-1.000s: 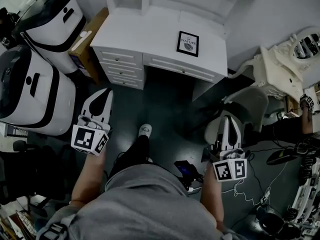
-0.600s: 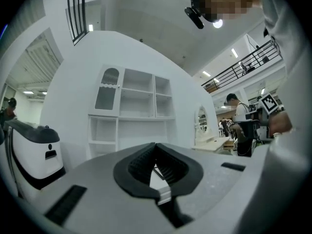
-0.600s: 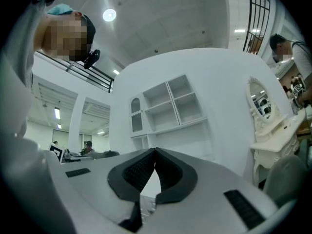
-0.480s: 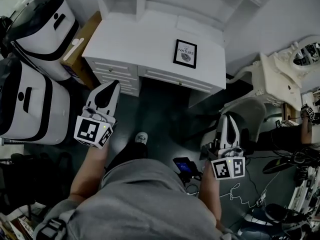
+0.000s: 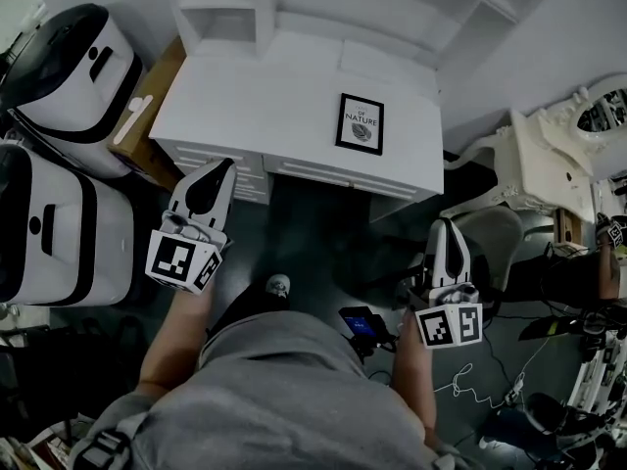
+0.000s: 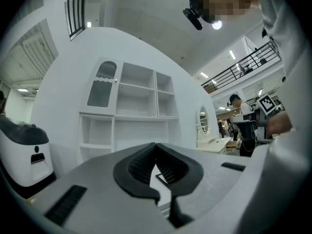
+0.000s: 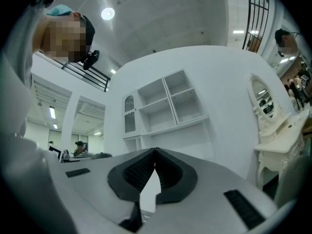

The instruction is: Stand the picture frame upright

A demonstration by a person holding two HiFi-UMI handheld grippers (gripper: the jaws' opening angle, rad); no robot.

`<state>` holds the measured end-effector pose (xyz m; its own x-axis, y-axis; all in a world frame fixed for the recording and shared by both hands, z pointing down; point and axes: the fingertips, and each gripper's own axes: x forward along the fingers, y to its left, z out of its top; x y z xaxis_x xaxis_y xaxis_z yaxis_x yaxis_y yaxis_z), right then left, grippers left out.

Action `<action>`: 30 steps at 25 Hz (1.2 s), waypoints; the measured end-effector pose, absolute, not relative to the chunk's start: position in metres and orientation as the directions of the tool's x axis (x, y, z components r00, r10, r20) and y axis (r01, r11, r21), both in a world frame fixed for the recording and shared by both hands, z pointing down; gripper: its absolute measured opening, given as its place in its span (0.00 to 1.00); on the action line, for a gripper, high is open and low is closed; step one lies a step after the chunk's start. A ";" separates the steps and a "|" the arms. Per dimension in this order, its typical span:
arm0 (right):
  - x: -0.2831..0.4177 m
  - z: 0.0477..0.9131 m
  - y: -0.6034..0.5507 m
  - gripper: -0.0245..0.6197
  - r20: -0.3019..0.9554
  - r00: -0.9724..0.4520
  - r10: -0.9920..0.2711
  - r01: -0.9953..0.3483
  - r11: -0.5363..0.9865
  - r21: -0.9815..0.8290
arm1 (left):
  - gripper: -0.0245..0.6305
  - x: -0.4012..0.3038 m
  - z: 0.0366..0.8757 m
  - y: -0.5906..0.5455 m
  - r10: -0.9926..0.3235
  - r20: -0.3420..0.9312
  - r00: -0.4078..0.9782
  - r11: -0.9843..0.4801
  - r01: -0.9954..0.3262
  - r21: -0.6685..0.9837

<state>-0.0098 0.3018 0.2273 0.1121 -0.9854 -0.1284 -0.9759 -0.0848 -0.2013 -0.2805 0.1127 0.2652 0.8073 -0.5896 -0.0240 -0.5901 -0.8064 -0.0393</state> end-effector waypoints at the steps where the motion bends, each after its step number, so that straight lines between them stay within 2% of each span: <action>1: -0.007 0.229 0.295 0.08 -0.126 0.112 -0.986 -0.976 -0.085 -0.203 | 0.05 -0.278 0.267 0.106 -0.590 -0.022 0.807 -0.806 -0.590 -0.037; 18: 0.034 0.259 0.231 0.08 -0.056 0.171 -0.984 -0.957 -0.153 -0.245 | 0.05 -0.241 0.281 0.028 -0.556 0.018 0.831 -0.831 -0.555 -0.035; 30: 0.049 0.266 0.186 0.08 -0.053 0.112 -0.992 -0.963 -0.095 -0.254 | 0.05 -0.223 0.295 0.009 -0.574 0.037 0.818 -0.819 -0.574 -0.015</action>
<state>0.0495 0.1861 0.2658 0.1115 -0.9923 -0.0533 -0.9627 -0.0946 -0.2536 -0.2226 0.0090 0.2954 0.8180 -0.5741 0.0371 -0.5739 -0.8188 -0.0150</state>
